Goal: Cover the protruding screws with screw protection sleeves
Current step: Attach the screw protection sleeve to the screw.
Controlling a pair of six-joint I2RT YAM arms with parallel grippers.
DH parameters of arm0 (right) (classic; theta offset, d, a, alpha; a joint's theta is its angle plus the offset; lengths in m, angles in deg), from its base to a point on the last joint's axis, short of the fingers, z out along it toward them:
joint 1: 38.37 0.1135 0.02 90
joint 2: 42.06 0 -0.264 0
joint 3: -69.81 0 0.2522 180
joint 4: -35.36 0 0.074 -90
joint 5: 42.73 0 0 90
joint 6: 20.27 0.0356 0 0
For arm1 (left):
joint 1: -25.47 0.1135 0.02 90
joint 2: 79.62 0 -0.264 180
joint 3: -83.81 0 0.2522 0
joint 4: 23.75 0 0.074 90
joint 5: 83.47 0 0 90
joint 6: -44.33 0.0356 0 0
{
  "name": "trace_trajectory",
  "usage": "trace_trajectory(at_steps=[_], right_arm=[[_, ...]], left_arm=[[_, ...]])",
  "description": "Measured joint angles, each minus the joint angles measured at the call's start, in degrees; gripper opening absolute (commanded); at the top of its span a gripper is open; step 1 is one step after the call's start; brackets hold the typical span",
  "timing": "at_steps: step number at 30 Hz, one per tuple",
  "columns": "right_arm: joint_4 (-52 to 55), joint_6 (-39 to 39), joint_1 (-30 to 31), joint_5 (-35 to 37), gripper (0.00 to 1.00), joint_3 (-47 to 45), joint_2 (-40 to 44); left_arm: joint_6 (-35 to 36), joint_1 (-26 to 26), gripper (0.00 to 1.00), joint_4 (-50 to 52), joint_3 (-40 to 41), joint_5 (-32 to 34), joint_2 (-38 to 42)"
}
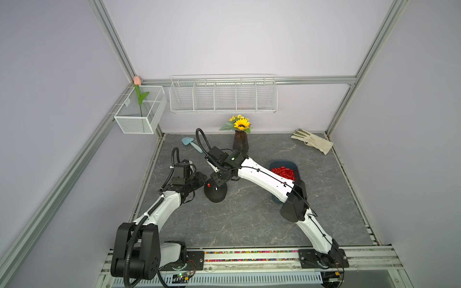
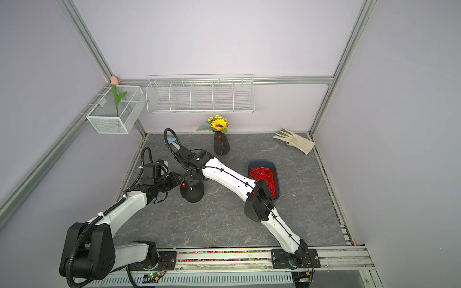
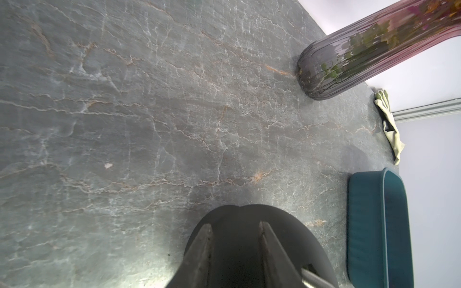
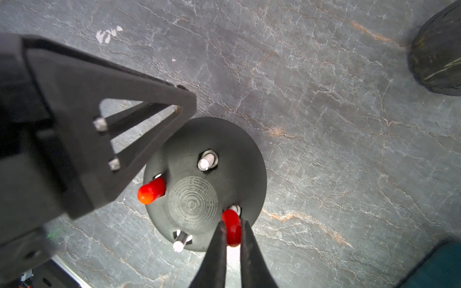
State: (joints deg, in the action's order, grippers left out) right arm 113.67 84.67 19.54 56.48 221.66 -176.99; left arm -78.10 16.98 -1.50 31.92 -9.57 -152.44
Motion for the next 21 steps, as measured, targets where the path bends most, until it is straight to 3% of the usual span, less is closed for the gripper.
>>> trace_trajectory(at_steps=[7, 13, 21], right_arm=[[0.17, 0.0, 0.0, 0.0, 0.15, 0.0, -0.5], [0.55, -0.33, 0.0, 0.46, 0.29, 0.0, -0.52], [0.55, -0.42, 0.0, 1.05, 0.37, -0.02, -0.5]], left_arm=[[-0.02, 0.24, 0.34, 0.02, 0.07, -0.02, 0.72], [0.0, 0.24, 0.33, 0.0, 0.11, -0.02, 1.05], [-0.02, 0.31, 0.34, 0.0, 0.28, -0.02, 1.05]])
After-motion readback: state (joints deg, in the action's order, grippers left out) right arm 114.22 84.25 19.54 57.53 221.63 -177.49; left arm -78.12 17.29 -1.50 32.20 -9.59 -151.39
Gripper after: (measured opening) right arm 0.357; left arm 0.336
